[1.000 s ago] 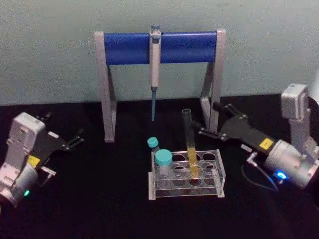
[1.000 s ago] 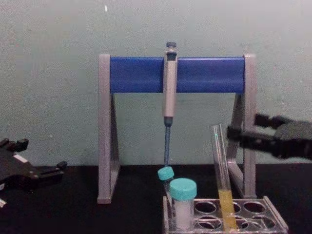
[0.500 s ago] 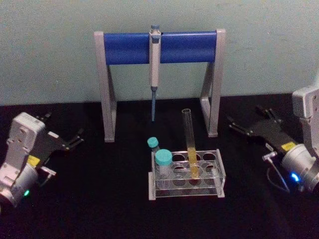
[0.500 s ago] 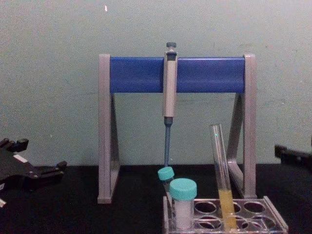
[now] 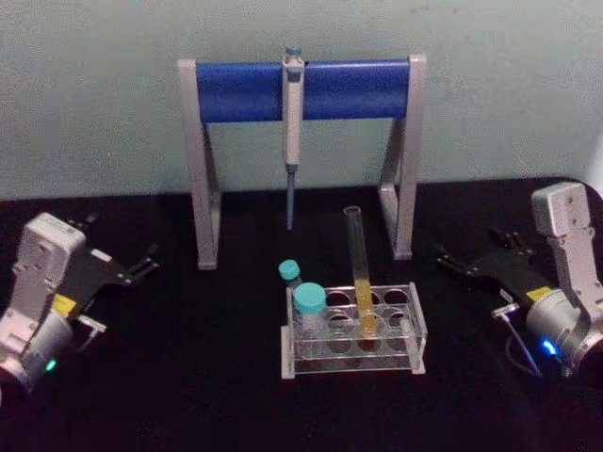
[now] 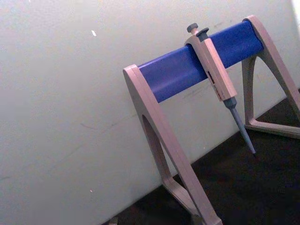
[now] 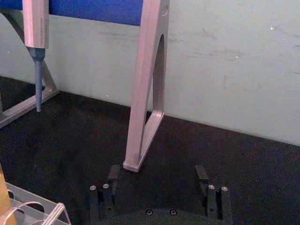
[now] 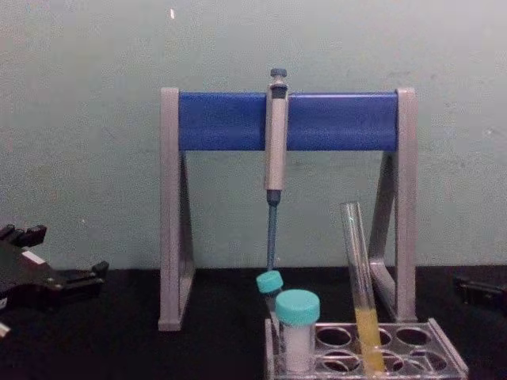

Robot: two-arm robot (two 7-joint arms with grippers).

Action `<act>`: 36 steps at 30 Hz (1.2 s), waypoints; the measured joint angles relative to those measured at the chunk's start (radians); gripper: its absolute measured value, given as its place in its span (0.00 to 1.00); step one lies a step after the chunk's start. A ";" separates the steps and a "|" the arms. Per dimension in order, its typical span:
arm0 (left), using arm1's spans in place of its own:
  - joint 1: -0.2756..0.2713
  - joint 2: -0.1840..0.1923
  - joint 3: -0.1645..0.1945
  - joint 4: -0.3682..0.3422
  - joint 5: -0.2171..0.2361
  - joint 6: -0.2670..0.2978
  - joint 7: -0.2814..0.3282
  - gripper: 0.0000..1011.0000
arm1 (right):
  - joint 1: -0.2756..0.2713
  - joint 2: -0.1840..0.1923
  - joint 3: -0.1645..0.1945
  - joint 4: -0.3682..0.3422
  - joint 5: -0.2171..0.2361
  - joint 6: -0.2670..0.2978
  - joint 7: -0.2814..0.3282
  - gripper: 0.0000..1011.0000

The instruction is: Pick up the test tube from the test tube rack, shake it, then place it back into the test tube rack.

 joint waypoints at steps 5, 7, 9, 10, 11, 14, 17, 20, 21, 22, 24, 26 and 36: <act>0.000 0.000 0.000 0.000 0.000 0.000 0.000 0.99 | 0.000 0.001 -0.001 -0.002 0.001 -0.001 0.000 0.99; 0.000 0.000 0.000 0.000 0.000 0.000 0.000 0.99 | -0.001 0.002 -0.001 -0.003 0.001 -0.001 0.001 0.99; 0.000 0.000 0.000 0.000 0.000 0.000 0.000 0.99 | -0.001 0.002 -0.001 -0.004 0.001 -0.002 0.001 0.99; 0.000 0.000 0.000 0.000 0.000 0.000 0.000 0.99 | -0.001 0.002 -0.001 -0.004 0.001 -0.002 0.001 0.99; 0.000 0.000 0.000 0.000 0.000 0.000 0.000 0.99 | -0.001 0.002 -0.001 -0.004 0.001 -0.003 0.001 0.99; 0.000 0.000 0.000 0.000 0.000 0.000 0.000 0.99 | -0.001 0.002 -0.002 -0.005 0.001 -0.003 0.001 0.99; 0.000 0.000 0.000 0.000 0.000 0.000 0.000 0.99 | -0.001 0.003 -0.002 -0.005 0.001 -0.004 0.001 0.99; 0.000 0.000 0.000 0.000 0.000 0.000 0.000 0.99 | -0.002 0.003 -0.002 -0.006 0.002 -0.004 0.001 0.99; 0.000 0.000 0.000 0.000 0.000 0.000 0.000 0.99 | -0.002 0.003 -0.002 -0.006 0.002 -0.004 0.001 0.99; 0.000 0.000 0.000 0.000 0.000 0.000 0.000 0.99 | -0.002 0.003 -0.002 -0.006 0.002 -0.004 0.001 0.99; 0.000 0.000 0.000 0.000 0.000 0.000 0.000 0.99 | -0.002 0.003 -0.002 -0.006 0.002 -0.005 0.001 0.99; 0.000 0.000 0.000 0.000 0.000 0.000 0.000 0.99 | -0.002 0.003 -0.002 -0.007 0.002 -0.005 0.002 0.99; 0.000 0.000 0.000 0.000 0.000 0.000 0.000 0.99 | -0.002 0.004 -0.002 -0.007 0.003 -0.006 0.002 0.99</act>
